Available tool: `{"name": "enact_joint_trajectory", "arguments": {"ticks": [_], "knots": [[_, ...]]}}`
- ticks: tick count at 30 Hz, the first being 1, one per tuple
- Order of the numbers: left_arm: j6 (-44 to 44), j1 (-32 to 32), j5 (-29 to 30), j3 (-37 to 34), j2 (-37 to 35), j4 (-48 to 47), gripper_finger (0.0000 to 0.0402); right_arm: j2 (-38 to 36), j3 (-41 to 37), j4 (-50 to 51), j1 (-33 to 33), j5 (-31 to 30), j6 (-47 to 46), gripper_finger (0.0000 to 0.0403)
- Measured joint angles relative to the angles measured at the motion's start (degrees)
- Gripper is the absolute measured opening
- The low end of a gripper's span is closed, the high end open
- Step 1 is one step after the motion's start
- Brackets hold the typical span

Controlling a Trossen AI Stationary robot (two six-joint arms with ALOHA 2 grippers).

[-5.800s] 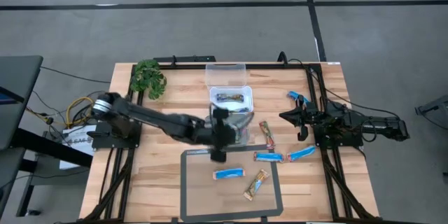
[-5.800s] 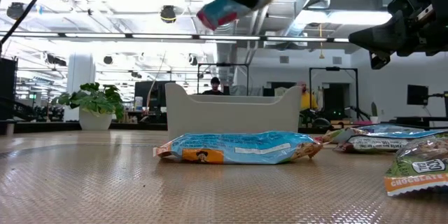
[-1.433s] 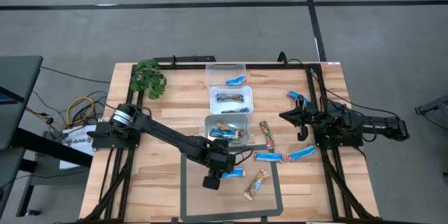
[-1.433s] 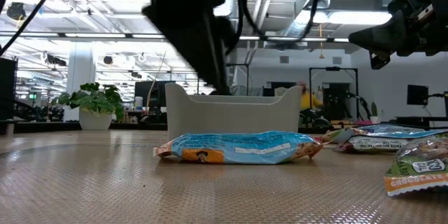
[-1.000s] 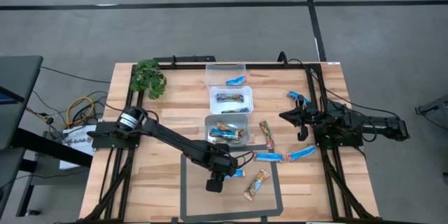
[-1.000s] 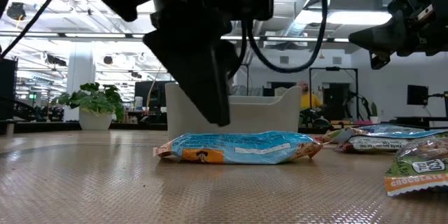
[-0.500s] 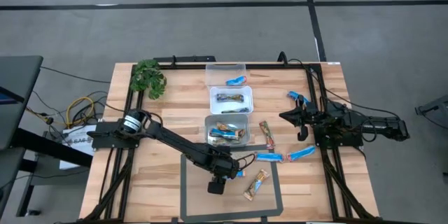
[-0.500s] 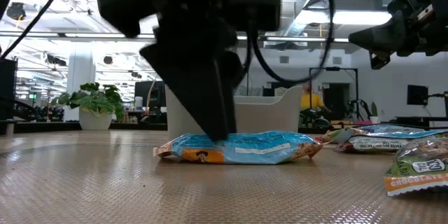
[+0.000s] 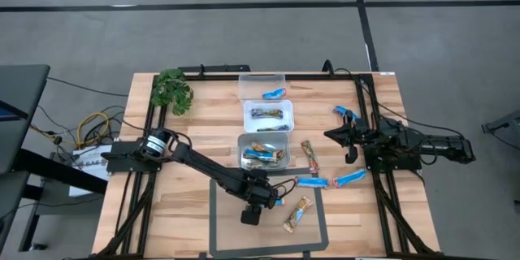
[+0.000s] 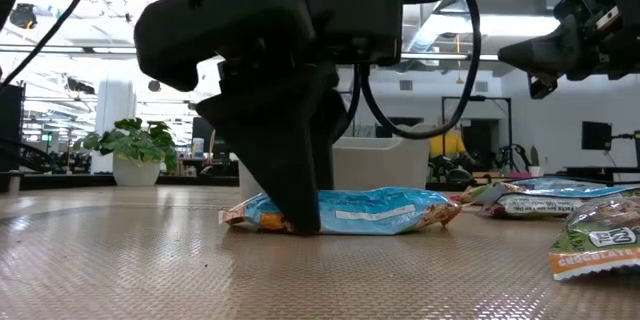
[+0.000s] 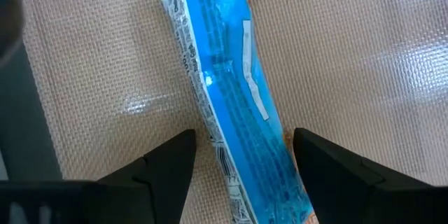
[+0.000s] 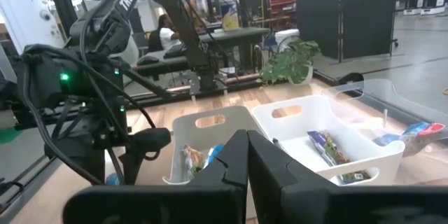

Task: Pick and place Granola Bars by type
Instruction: Put the yellow granola bar into the gray bin

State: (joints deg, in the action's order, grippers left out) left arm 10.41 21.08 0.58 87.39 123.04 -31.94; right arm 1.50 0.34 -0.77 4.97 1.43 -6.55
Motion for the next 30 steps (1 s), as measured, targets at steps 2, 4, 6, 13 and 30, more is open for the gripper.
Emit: {"name": "enact_joint_trajectory", "arguments": {"ticks": [2, 4, 6, 13, 30], "knots": [[0.0, 0.0, 0.3, 0.0, 0.0, 0.2, 0.0236, 0.0, 0.0, 0.0, 0.0, 0.0, 0.0, 0.0000], [0.0, 0.1, 1.1, 0.0, 0.1, 0.2, 0.0236, 0.0, 0.0, 0.0, 0.0, 0.0, 0.0, 0.0000], [0.0, 0.2, 2.3, 0.0, 0.1, 0.2, 0.0231, 0.0, 0.0, 0.0, 0.0, 0.0, 0.0, 0.0000], [0.0, 0.2, 2.9, 0.0, 0.2, 0.1, 0.0157, 0.0, 0.0, 0.1, 0.0, 0.0, 0.0, 0.0000], [-3.1, 0.3, 2.9, 0.7, -2.4, -0.3, 0.0079, 0.0, 0.0, 0.0, 0.0, 0.0, 0.0, 0.0000]]}}
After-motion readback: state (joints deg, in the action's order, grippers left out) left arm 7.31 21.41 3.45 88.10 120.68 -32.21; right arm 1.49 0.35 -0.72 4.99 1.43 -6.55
